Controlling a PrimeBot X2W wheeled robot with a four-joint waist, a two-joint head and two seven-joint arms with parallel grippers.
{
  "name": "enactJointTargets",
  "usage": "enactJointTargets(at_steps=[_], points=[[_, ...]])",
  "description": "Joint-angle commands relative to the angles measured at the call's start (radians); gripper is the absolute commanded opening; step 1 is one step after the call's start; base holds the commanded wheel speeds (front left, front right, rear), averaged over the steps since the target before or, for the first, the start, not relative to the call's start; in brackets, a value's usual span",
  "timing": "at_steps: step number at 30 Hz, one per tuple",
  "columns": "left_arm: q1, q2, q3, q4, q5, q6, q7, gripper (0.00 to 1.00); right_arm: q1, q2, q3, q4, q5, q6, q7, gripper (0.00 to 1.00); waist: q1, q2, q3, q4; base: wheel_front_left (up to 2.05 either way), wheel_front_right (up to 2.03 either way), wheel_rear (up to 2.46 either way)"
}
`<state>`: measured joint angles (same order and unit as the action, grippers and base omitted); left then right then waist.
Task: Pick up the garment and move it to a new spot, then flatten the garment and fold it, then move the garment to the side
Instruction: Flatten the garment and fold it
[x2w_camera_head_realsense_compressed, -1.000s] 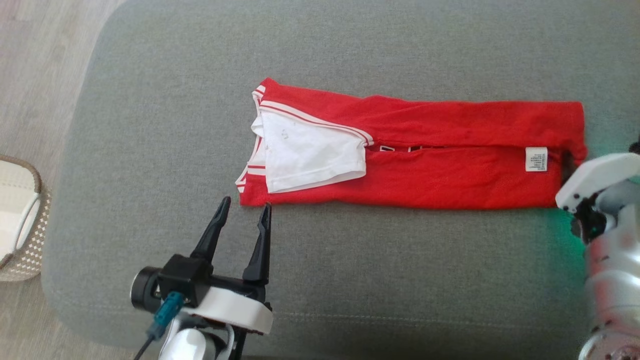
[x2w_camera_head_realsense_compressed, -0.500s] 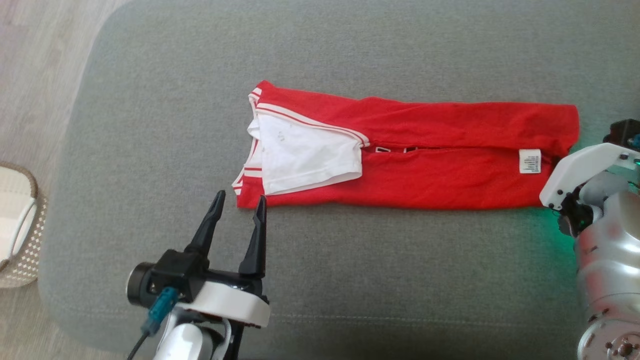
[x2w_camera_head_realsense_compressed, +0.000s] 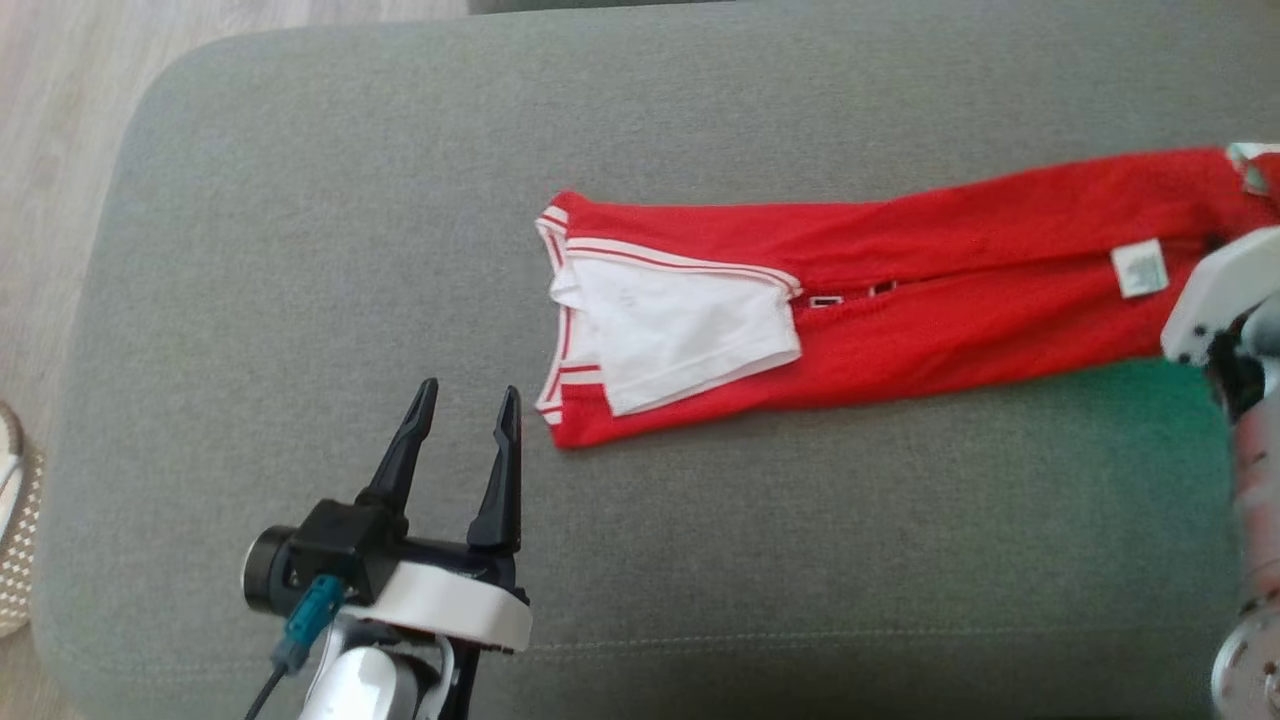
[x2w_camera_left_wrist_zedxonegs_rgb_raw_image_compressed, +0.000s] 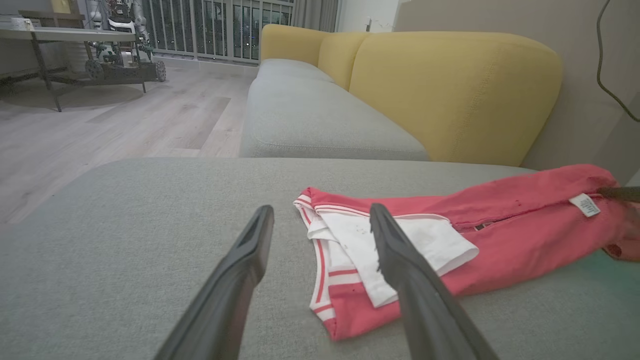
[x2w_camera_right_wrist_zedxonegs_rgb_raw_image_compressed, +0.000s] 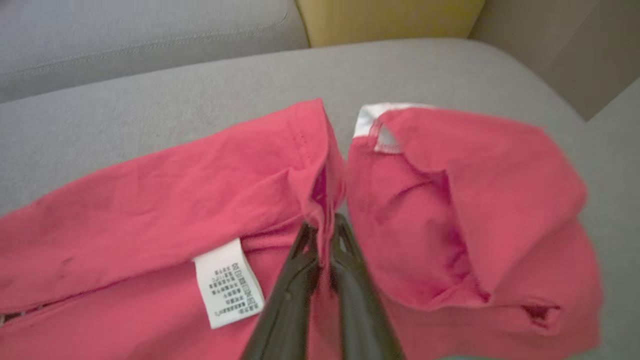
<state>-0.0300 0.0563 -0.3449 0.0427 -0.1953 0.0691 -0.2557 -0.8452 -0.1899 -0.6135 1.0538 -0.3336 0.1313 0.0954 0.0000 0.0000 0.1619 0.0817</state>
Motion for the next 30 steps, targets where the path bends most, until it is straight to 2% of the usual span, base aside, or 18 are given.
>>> enactJointTargets(at_steps=[1,10,15,22,26,30], points=[[-0.019,-0.006,0.031,-0.035,-0.005,0.001,-0.006,1.0,-0.056,0.002,0.03,-0.037,0.003,-0.001,-0.013,0.0,0.0,0.0,-0.003,-0.002,0.0,0.0,0.0],[-0.008,-0.006,0.021,-0.019,-0.008,0.004,-0.006,1.0,-0.07,0.098,0.266,-0.094,0.137,-0.001,-0.011,0.0,0.0,0.0,-0.031,0.008,0.0,0.0,0.0],[-0.001,-0.006,0.007,-0.016,0.001,0.014,-0.006,1.0,-0.018,0.131,0.436,-0.181,0.305,-0.001,0.036,0.0,0.0,0.0,-0.053,0.041,0.0,0.0,0.0],[0.004,-0.006,0.002,-0.003,0.014,0.012,-0.006,1.0,0.121,0.139,0.685,-0.392,0.615,-0.001,0.132,0.0,0.0,0.0,-0.06,0.107,0.0,0.0,0.0],[0.002,-0.006,-0.009,0.016,0.007,0.01,-0.006,1.0,0.183,0.139,0.764,-0.46,0.724,-0.001,0.145,0.0,0.0,0.0,-0.057,0.147,0.0,0.0,0.0],[-0.004,-0.006,-0.031,0.03,0.001,0.007,-0.006,1.0,0.199,0.14,0.832,-0.456,0.8,-0.001,0.14,0.0,0.0,0.0,-0.056,0.184,0.0,0.0,0.0]])
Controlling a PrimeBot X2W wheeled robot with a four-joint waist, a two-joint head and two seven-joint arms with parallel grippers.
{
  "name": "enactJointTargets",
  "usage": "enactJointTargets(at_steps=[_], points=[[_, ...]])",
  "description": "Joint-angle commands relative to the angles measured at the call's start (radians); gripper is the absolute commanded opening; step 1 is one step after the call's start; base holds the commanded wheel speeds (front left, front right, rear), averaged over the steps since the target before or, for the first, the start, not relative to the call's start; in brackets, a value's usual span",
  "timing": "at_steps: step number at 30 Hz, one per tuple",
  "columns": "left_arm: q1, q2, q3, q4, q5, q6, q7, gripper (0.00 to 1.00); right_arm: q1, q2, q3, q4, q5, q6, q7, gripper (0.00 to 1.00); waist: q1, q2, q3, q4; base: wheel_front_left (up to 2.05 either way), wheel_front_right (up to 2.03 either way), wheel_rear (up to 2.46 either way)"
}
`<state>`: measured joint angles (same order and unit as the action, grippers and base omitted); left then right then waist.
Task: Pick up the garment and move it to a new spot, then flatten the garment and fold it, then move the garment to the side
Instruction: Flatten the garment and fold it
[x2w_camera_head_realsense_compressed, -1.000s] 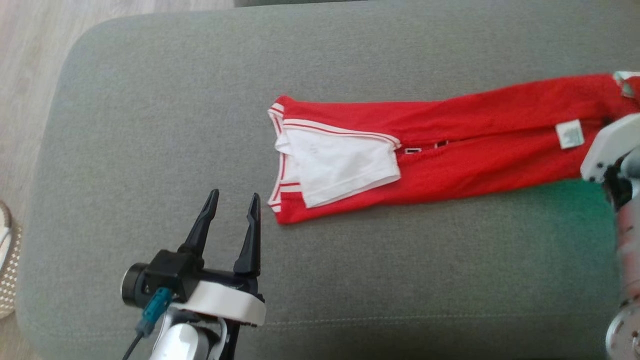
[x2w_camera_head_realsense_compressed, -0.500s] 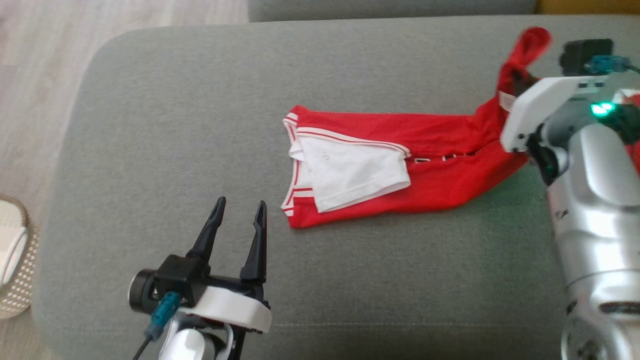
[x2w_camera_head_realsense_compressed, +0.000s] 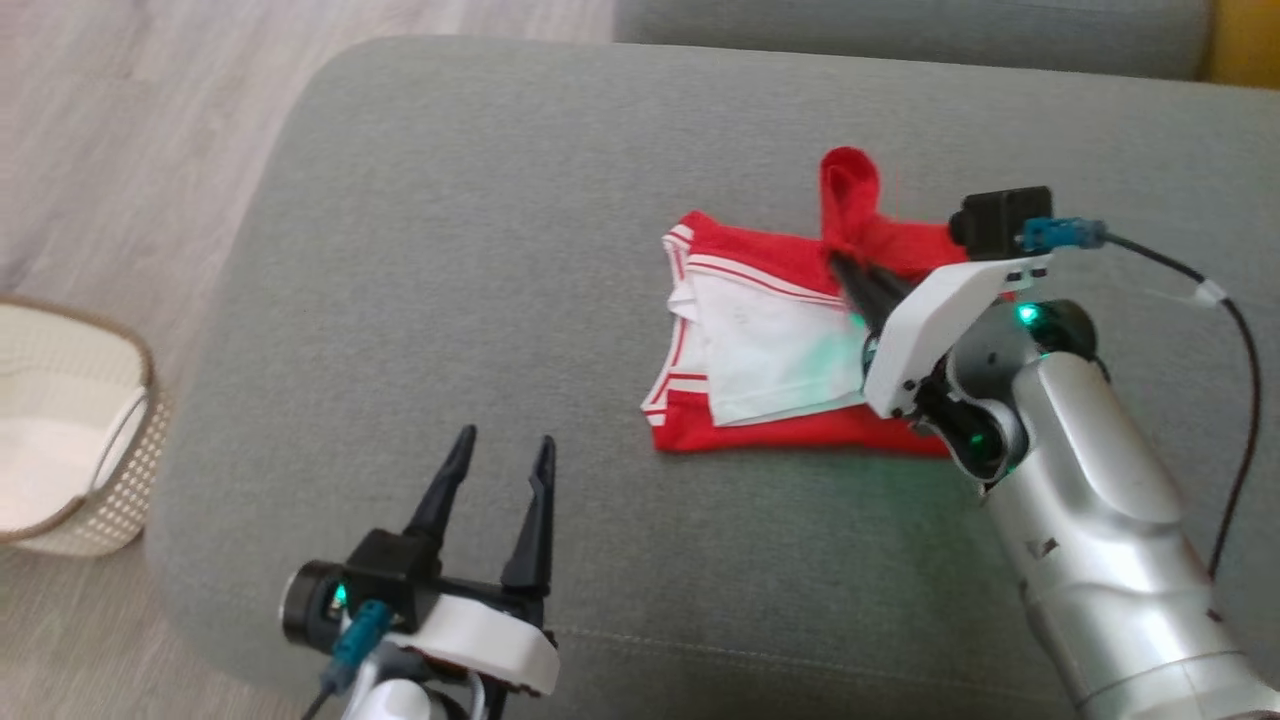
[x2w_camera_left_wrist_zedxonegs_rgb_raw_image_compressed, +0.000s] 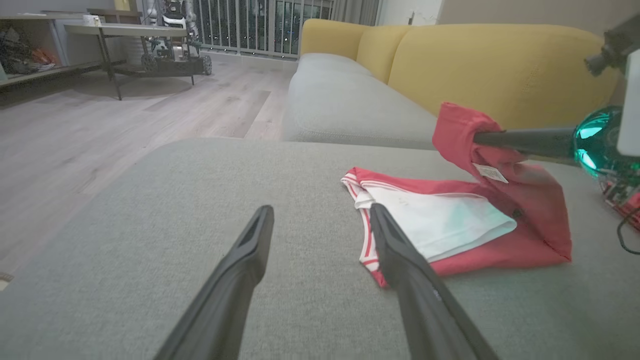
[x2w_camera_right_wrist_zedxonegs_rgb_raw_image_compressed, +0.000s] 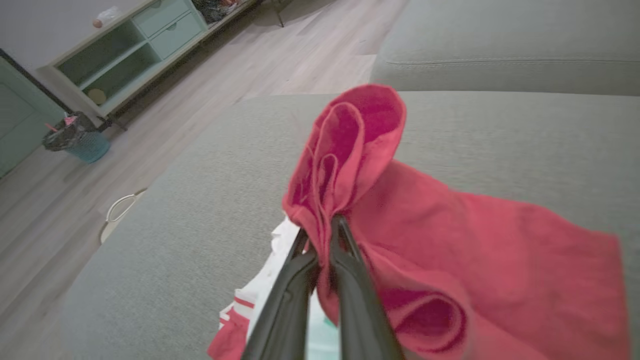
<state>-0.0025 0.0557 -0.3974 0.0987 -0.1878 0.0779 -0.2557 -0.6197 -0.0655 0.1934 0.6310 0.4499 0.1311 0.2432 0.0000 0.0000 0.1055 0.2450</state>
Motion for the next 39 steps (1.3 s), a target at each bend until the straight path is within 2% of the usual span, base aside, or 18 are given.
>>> enactJointTargets(at_steps=[1,9,18,19,20,21,24,27,30,33,39], points=[[-0.032,-0.005,0.022,-0.026,-0.007,-0.002,-0.006,1.0,-0.027,0.015,0.025,-0.034,0.016,0.0,-0.008,0.0,0.0,0.0,0.0,0.02,0.0,0.0,0.0],[-0.042,-0.005,0.016,-0.012,-0.009,0.006,-0.006,1.0,-0.069,0.015,0.126,0.071,0.112,0.0,-0.062,0.0,0.0,0.0,0.004,0.082,0.0,0.0,0.0],[-0.048,-0.005,0.008,-0.017,-0.019,0.008,-0.006,1.0,-0.141,0.015,0.221,0.215,0.203,0.0,-0.147,0.0,0.0,0.0,0.026,0.103,0.0,0.0,0.0],[-0.05,-0.005,0.007,-0.017,-0.021,0.009,-0.006,1.0,-0.148,0.015,0.235,0.228,0.216,0.0,-0.152,0.26,0.0,0.0,0.03,0.103,0.0,0.0,0.0],[-0.052,-0.005,0.006,-0.017,-0.022,0.01,-0.006,1.0,-0.156,0.015,0.248,0.239,0.23,0.0,-0.159,0.74,0.0,0.0,0.033,0.102,0.0,0.0,0.0],[-0.053,-0.005,0.006,-0.017,-0.024,0.011,-0.006,1.0,-0.162,0.015,0.258,0.246,0.244,0.0,-0.169,1.0,0.0,0.0,0.035,0.101,0.0,0.0,0.0],[-0.056,-0.005,0.008,-0.016,-0.026,0.015,-0.006,1.0,-0.185,0.015,0.282,0.252,0.282,0.0,-0.211,1.0,0.0,0.0,0.042,0.091,0.0,0.0,0.0],[-0.055,-0.005,0.015,-0.018,-0.025,0.019,-0.006,1.0,-0.214,0.015,0.279,0.25,0.27,0.0,-0.271,1.0,0.0,0.0,0.046,0.074,0.0,0.0,0.0],[-0.051,-0.005,0.027,-0.023,-0.022,0.023,-0.006,1.0,-0.251,0.013,0.23,0.277,0.183,0.0,-0.333,1.0,0.0,0.0,0.045,0.046,0.0,0.0,0.0],[-0.05,-0.005,0.034,-0.03,-0.018,0.023,-0.006,1.0,-0.271,-0.02,0.16,0.305,0.076,0.0,-0.385,1.0,0.0,0.0,0.041,0.024,0.0,0.0,0.0],[-0.051,-0.005,0.035,-0.036,-0.016,0.018,-0.006,1.0,-0.205,-0.068,0.079,0.327,-0.052,0.0,-0.386,1.0,0.0,0.0,0.039,0.006,0.0,0.0,0.0]])
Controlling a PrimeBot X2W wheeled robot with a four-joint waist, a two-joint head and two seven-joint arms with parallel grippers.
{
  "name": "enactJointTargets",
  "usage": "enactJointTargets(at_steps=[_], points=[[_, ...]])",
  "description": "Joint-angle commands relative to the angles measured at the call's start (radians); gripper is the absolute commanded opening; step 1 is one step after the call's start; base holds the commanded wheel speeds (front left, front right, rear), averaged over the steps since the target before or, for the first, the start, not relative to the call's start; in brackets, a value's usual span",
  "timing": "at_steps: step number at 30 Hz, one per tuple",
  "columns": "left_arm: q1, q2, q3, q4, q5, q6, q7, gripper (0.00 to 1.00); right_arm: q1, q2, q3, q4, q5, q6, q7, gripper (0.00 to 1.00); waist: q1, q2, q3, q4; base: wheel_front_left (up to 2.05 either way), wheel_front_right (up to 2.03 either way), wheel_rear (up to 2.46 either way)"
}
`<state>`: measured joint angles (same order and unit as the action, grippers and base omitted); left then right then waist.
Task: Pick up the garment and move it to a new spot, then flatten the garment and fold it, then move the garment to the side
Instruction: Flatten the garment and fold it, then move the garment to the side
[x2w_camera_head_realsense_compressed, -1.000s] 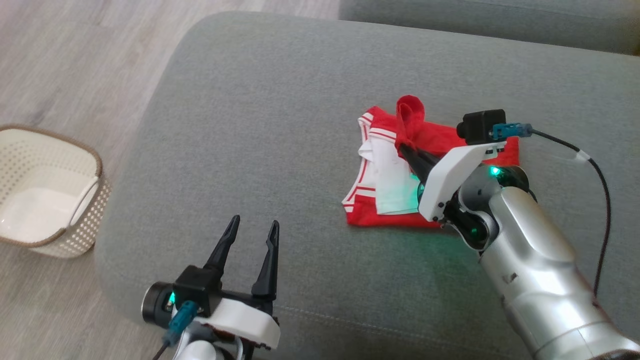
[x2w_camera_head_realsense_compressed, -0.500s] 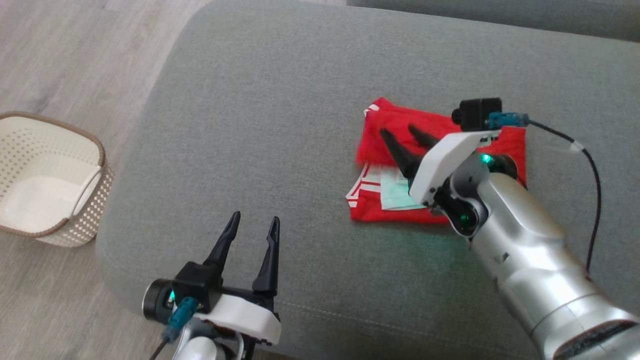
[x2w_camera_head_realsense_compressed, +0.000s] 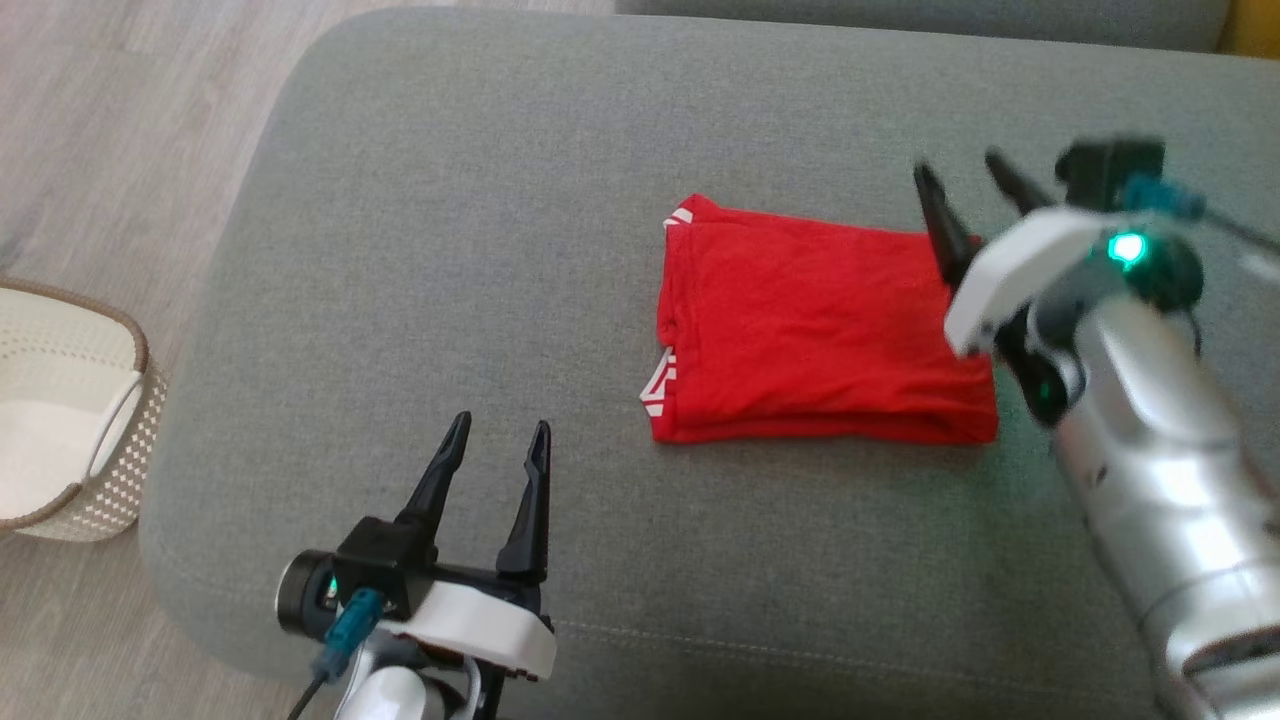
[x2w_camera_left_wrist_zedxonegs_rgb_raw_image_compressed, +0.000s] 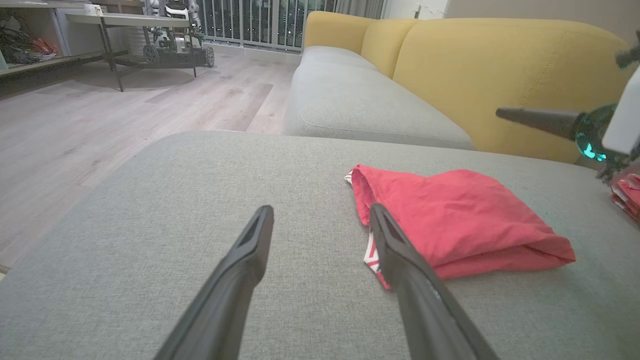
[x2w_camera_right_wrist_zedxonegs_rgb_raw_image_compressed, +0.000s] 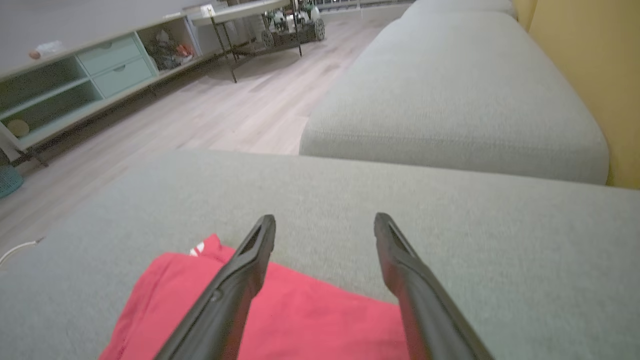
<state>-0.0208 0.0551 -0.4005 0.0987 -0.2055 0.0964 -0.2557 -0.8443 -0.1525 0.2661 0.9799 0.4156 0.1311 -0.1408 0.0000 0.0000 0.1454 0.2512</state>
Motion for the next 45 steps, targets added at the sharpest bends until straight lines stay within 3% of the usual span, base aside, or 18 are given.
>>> enactJointTargets(at_steps=[1,8,18,22,26,32,45], points=[[-0.033,-0.005,0.038,-0.036,0.002,-0.002,-0.006,1.0,0.038,0.015,-0.004,-0.023,-0.03,0.0,-0.001,1.0,0.0,0.0,-0.002,0.001,0.0,0.0,0.0],[-0.03,-0.005,0.048,-0.04,0.006,-0.005,-0.006,1.0,0.149,0.01,-0.084,-0.078,-0.081,0.0,-0.041,1.0,0.0,0.0,-0.001,0.009,0.0,0.0,0.0],[0.021,-0.005,0.107,-0.087,0.002,0.026,-0.006,1.0,0.485,0.077,-0.219,-0.466,-0.199,0.0,-0.12,1.0,0.0,0.0,-0.078,-0.051,0.0,0.0,0.0],[0.046,-0.005,0.121,-0.098,0.007,0.024,-0.006,1.0,0.654,0.097,-0.256,-0.682,-0.253,0.0,-0.121,1.0,0.0,0.0,-0.118,-0.072,0.0,0.0,0.0],[0.079,-0.005,0.142,-0.107,0.023,0.017,-0.006,1.0,0.787,0.102,-0.275,-0.805,-0.26,0.0,-0.121,1.0,0.0,0.0,-0.159,-0.097,0.0,0.0,0.0],[0.112,0.002,0.173,-0.126,0.08,0.002,-0.006,1.0,0.873,0.102,-0.254,-0.864,-0.271,0.0,-0.121,1.0,0.0,0.0,-0.177,-0.133,0.0,0.0,0.0],[0.142,0.001,0.199,-0.105,0.143,-0.004,-0.006,1.0,0.889,0.102,-0.253,-0.843,-0.248,0.0,-0.121,1.0,0.0,0.0,-0.187,-0.155,0.0,0.0,0.0]])
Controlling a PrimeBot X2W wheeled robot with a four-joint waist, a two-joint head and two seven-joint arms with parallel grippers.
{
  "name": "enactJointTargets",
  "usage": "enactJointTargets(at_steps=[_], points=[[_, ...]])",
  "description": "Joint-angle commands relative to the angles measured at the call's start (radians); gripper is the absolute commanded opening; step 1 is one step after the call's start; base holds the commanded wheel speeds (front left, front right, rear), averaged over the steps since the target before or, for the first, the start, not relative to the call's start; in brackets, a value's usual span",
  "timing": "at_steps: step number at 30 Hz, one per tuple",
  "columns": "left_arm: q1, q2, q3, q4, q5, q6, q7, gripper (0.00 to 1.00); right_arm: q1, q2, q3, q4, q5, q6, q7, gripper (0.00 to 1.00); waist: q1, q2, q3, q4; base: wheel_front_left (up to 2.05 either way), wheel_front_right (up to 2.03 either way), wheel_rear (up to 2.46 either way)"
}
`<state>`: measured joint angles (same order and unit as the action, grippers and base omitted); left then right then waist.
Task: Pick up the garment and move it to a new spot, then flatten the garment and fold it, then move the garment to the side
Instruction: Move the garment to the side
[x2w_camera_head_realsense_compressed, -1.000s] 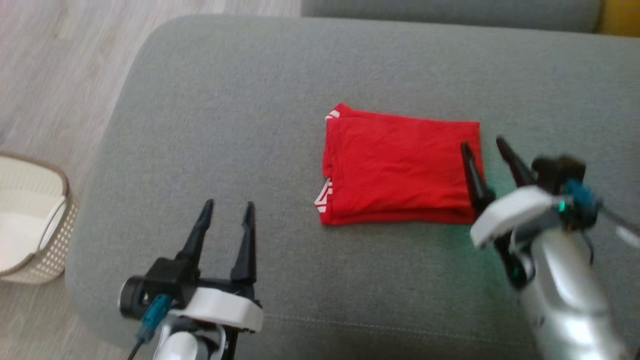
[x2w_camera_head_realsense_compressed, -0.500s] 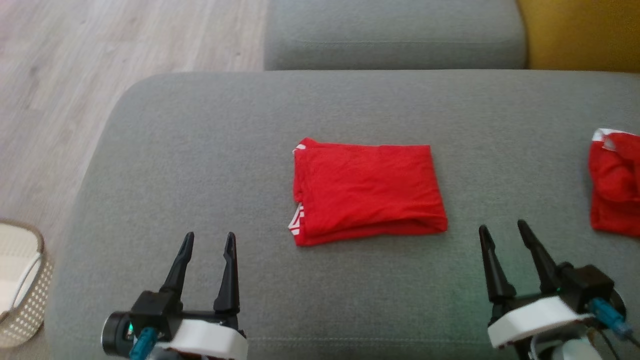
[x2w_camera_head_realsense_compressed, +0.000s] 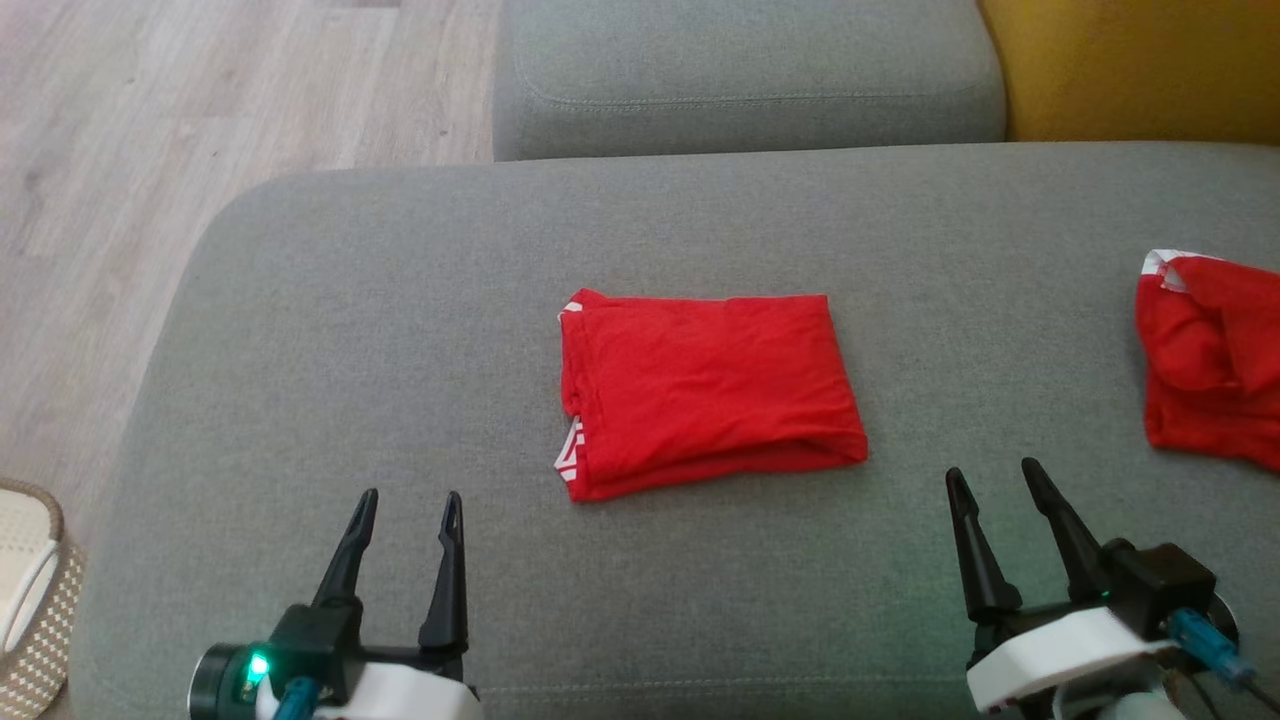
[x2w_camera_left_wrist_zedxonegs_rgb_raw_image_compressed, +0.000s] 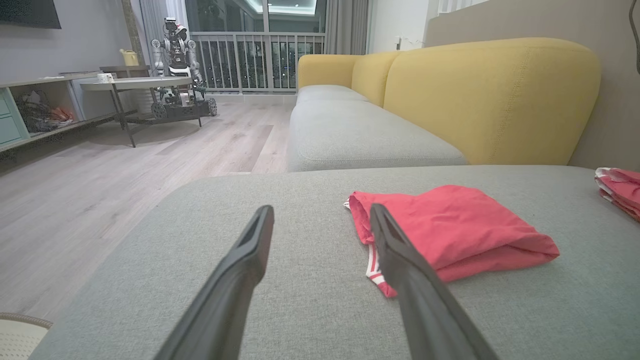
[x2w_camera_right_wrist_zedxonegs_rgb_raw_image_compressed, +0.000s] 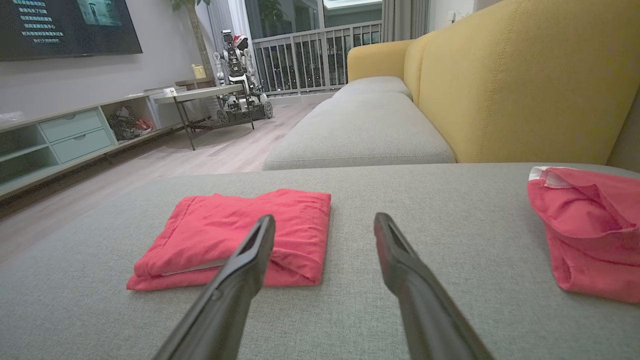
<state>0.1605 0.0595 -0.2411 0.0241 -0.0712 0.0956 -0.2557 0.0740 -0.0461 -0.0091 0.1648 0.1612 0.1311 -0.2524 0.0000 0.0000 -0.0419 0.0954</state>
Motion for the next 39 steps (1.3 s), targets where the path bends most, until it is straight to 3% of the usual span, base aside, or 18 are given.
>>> enactJointTargets(at_steps=[1,14,18,27,39], points=[[-0.039,-0.003,0.039,-0.03,0.012,-0.003,-0.006,1.0,-0.03,-0.004,0.022,-0.026,0.007,0.0,-0.009,1.0,0.0,0.0,0.0,0.001,0.0,0.0,0.0],[-0.041,-0.006,0.033,-0.029,0.031,0.005,-0.006,1.0,-0.04,-0.004,0.023,-0.021,0.015,0.0,-0.009,1.0,0.0,0.0,0.007,0.011,0.0,0.0,0.0],[-0.047,-0.007,0.024,-0.026,0.036,0.003,-0.006,1.0,-0.062,-0.004,0.023,0.03,0.028,0.0,-0.009,1.0,0.0,0.0,0.012,0.03,0.0,0.0,0.0],[-0.06,-0.008,-0.014,-0.011,0.043,-0.005,-0.006,1.0,-0.294,-0.004,0.031,0.366,0.13,0.0,-0.009,1.0,0.0,0.0,0.041,0.1,0.0,0.0,0.0],[-0.115,-0.009,-0.051,-0.013,0.026,0.001,-0.006,1.0,-0.659,-0.04,-0.079,0.795,0.134,0.0,0.094,1.0,0.0,0.0,0.14,0.192,0.0,0.0,0.0]])
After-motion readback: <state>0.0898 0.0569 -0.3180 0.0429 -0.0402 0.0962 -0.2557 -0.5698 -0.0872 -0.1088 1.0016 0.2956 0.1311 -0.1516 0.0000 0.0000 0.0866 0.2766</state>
